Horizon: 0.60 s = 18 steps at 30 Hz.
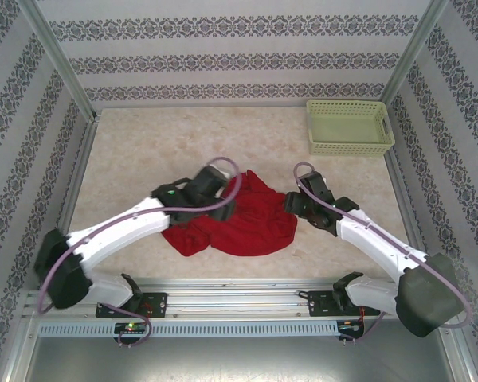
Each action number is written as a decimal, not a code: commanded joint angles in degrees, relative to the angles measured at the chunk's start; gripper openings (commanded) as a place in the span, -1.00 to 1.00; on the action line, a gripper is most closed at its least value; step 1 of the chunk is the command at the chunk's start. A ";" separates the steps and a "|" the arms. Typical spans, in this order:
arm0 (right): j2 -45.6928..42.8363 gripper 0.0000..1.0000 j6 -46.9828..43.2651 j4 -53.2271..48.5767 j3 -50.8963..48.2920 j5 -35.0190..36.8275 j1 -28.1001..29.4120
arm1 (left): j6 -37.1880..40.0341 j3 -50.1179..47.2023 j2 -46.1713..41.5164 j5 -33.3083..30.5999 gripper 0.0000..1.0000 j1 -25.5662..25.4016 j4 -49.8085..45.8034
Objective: Fold the inside-out t-shirt
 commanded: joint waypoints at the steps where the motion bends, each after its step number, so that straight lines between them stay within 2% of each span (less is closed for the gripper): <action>1: -2.37 0.32 1.00 -1.19 -1.06 -0.88 -0.68 | 13.50 3.39 6.28 -4.59 0.40 -3.21 -6.28; 5: -5.01 0.35 1.32 -1.10 -3.00 -0.59 -0.99 | 16.10 5.75 10.24 -8.32 0.45 -3.16 -8.23; 12: -6.34 0.38 1.96 0.21 -5.14 -2.08 -2.13 | 16.65 10.82 18.58 -13.60 0.37 -3.18 -11.11; 15: -6.35 0.39 1.72 -0.17 -5.02 -2.17 -2.35 | 16.65 12.16 21.53 -15.40 0.28 -2.94 -11.52; 18: -6.85 0.39 1.90 0.14 -5.45 -2.47 -2.53 | 15.79 13.42 23.31 -16.40 0.07 -1.85 -12.16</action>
